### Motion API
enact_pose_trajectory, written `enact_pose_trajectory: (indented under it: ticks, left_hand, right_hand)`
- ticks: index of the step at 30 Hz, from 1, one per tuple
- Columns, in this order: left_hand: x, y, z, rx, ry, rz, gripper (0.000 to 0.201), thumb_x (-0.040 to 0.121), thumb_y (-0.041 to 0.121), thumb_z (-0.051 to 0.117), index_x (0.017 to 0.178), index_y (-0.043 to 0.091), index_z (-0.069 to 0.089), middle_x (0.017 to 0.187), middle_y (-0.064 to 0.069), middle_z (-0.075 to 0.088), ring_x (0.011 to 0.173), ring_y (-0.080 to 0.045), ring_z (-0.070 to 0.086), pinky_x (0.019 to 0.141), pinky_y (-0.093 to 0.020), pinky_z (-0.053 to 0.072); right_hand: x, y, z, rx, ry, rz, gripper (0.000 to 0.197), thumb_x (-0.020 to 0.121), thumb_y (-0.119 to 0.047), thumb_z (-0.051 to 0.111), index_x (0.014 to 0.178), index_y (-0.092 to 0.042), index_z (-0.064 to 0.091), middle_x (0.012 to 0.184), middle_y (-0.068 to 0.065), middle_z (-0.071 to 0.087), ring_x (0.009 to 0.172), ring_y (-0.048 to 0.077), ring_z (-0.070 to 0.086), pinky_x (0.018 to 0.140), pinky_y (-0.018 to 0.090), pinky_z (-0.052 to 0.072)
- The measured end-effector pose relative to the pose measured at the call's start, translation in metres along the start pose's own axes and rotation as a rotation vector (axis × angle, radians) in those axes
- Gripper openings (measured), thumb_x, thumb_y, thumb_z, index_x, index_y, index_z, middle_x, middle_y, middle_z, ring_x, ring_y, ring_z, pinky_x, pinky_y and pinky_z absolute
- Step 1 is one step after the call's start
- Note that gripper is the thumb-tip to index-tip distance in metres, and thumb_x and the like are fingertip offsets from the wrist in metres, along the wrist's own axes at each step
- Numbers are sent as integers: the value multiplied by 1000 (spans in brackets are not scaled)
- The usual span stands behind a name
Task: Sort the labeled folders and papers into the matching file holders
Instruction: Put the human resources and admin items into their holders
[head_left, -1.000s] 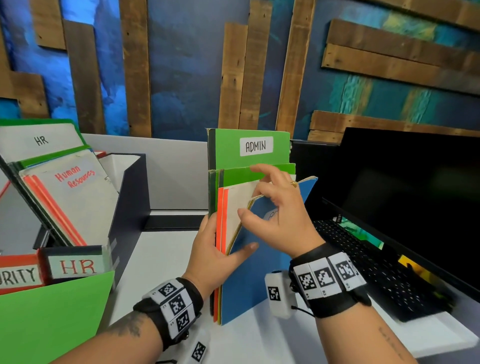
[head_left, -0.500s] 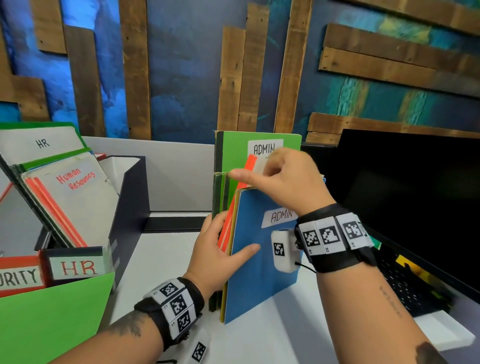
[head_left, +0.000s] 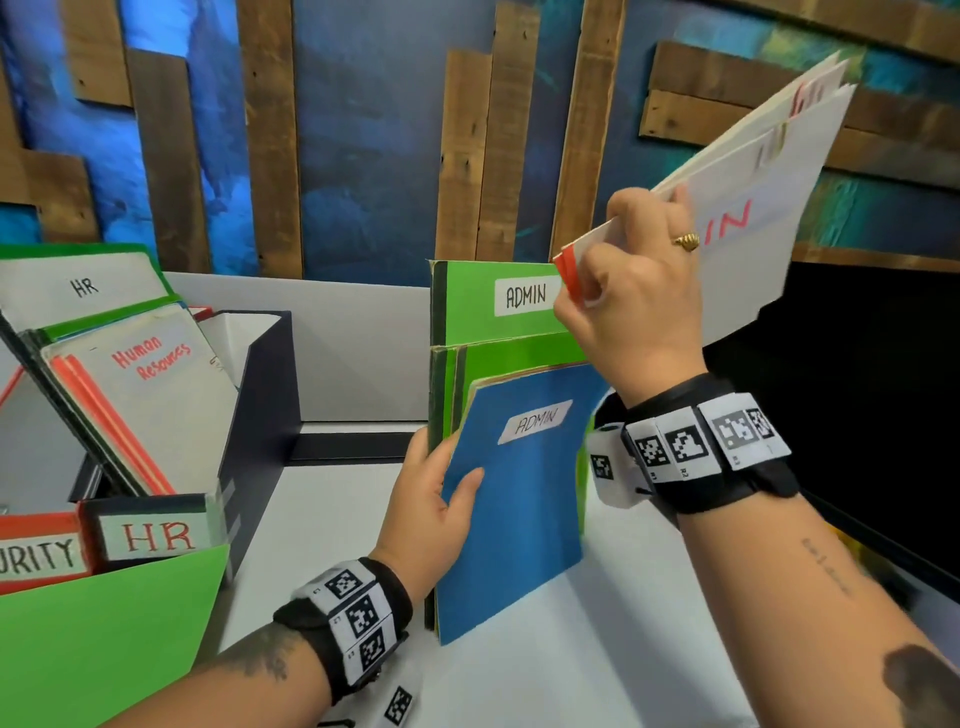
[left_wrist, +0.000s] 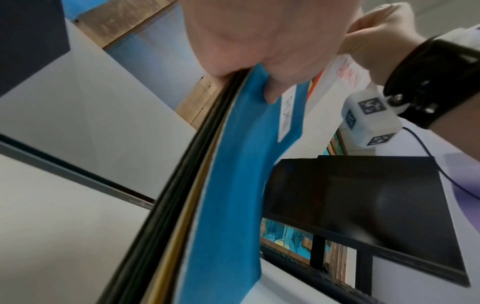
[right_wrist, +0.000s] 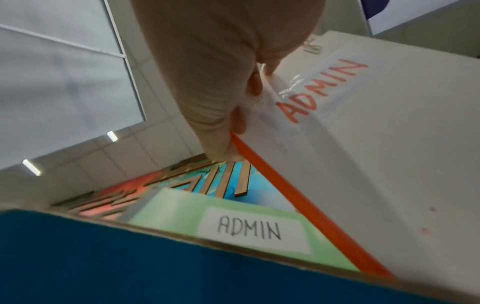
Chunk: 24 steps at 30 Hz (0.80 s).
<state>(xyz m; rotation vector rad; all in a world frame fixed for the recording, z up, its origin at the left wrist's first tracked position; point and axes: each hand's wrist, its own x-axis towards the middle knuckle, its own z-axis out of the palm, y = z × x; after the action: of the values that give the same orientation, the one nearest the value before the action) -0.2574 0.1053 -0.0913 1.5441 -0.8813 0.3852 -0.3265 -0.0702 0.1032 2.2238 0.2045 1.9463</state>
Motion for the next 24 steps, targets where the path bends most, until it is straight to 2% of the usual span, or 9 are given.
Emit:
enact_pose_trajectory:
  ticks: [3, 7, 11, 14, 17, 19, 21, 22, 24]
  left_hand:
    - [-6, 4, 6, 15, -17, 24, 45, 102, 9, 55, 138, 36, 53, 124, 25, 45, 115, -2, 58, 95, -21, 54]
    - [-11, 3, 16, 86, -29, -2, 45, 104, 16, 47, 147, 30, 44, 133, 7, 42, 108, -10, 61, 89, -40, 59]
    - [-7, 4, 16, 72, 53, -35, 49, 102, 10, 47, 146, 31, 44, 133, 4, 39, 105, -3, 61, 94, -28, 56]
    - [-6, 4, 13, 37, 102, -36, 46, 100, 6, 52, 139, 31, 48, 129, 2, 42, 114, 5, 54, 99, -15, 48]
    - [-5, 0, 10, 31, 106, -32, 41, 98, 24, 63, 137, 30, 53, 127, 6, 47, 122, 1, 49, 104, -24, 45]
    - [-4, 0, 7, 3, 78, -16, 54, 91, 54, 65, 139, 31, 54, 128, 7, 50, 124, 0, 48, 103, -21, 44]
    - [-3, 2, 6, -4, 39, 17, 76, 80, 74, 62, 141, 30, 53, 128, 6, 52, 126, 1, 47, 103, -16, 41]
    - [-3, 6, 6, -11, 25, 12, 78, 76, 72, 68, 141, 31, 52, 126, 7, 53, 126, 2, 47, 103, -15, 41]
    - [-3, 11, 7, -19, 15, 16, 74, 75, 49, 83, 140, 40, 49, 126, 11, 53, 125, 4, 49, 103, -15, 43]
  right_hand:
    - [2, 13, 6, -50, 30, -68, 20, 73, -10, 67, 57, -8, 57, 106, 18, 62, 97, 28, 41, 109, 62, 38]
    - [-5, 23, 13, -79, 39, -122, 18, 78, 0, 62, 61, -5, 68, 106, 18, 65, 102, 26, 38, 117, 59, 27]
    - [-13, 23, 11, -90, -28, -110, 21, 82, -3, 60, 65, -8, 71, 101, 13, 63, 99, 26, 38, 114, 55, 30]
    - [-25, 6, 6, 22, -145, 26, 19, 68, -4, 73, 55, -15, 64, 104, 13, 60, 100, 33, 46, 100, 46, 40]
    - [-43, -20, 7, 246, -244, 244, 26, 60, -7, 79, 50, -16, 57, 107, 3, 53, 103, 30, 45, 81, 29, 33]
    - [-55, -36, 11, 448, -331, 402, 30, 63, -12, 84, 51, -19, 58, 106, -7, 48, 108, 22, 43, 85, 22, 32]
    - [-68, -53, 16, 638, -468, 517, 33, 67, -20, 88, 52, -22, 59, 106, -12, 46, 112, 14, 43, 94, 25, 35]
    - [-75, -61, 17, 691, -504, 538, 33, 69, -23, 88, 53, -21, 59, 105, -13, 47, 112, 13, 43, 95, 28, 37]
    - [-88, -73, 19, 738, -497, 548, 31, 73, -27, 86, 57, -17, 63, 103, -15, 48, 112, 10, 44, 94, 26, 37]
